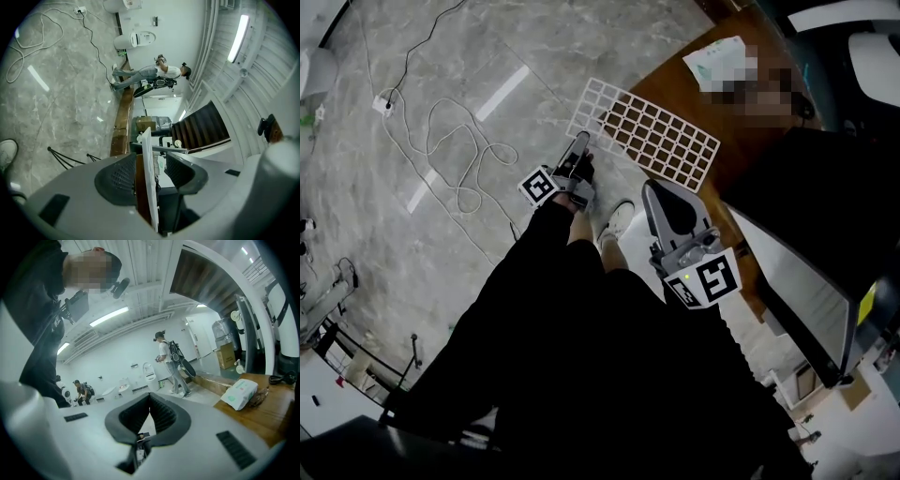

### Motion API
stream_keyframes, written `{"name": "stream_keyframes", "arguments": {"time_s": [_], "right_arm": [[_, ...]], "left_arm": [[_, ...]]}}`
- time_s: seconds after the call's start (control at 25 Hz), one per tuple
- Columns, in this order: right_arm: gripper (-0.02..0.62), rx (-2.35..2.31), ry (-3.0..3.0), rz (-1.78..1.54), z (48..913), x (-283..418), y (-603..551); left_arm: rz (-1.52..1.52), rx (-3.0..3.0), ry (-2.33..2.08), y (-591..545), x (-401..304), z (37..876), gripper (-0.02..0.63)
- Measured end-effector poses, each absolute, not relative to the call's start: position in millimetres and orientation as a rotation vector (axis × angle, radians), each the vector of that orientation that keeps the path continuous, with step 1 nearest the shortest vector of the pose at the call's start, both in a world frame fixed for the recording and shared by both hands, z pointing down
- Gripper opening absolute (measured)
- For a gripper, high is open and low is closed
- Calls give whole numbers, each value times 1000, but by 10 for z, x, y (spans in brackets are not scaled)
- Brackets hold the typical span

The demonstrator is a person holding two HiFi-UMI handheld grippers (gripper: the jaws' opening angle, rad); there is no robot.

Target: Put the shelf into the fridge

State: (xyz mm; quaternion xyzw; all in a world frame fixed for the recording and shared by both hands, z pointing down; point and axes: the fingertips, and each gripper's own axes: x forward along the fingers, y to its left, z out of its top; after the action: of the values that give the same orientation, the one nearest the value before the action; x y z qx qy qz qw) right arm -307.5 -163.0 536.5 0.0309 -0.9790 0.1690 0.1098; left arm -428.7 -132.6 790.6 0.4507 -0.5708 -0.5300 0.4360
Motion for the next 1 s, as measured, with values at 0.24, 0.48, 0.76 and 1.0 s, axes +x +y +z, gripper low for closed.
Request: {"name": "stream_keyframes", "arguments": {"time_s": [0.24, 0.48, 0.76, 1.0], "right_arm": [[6, 147, -2852, 520, 5438, -3120, -1721], [6, 186, -2835, 538, 5506, -3170, -1791], [6, 215, -2820, 538, 5481, -3133, -1811], [6, 241, -2806, 553, 5520, -2922, -1829]], "left_arm": [[-1343, 1103, -1395, -1554, -4458, 7971, 189], [-1334, 1103, -1381, -1639, -4569, 8026, 80], [-1394, 1113, -1321, -1622, -4584, 7799, 32], [-1468, 1118, -1309, -1537, -4630, 7480, 35]]}}
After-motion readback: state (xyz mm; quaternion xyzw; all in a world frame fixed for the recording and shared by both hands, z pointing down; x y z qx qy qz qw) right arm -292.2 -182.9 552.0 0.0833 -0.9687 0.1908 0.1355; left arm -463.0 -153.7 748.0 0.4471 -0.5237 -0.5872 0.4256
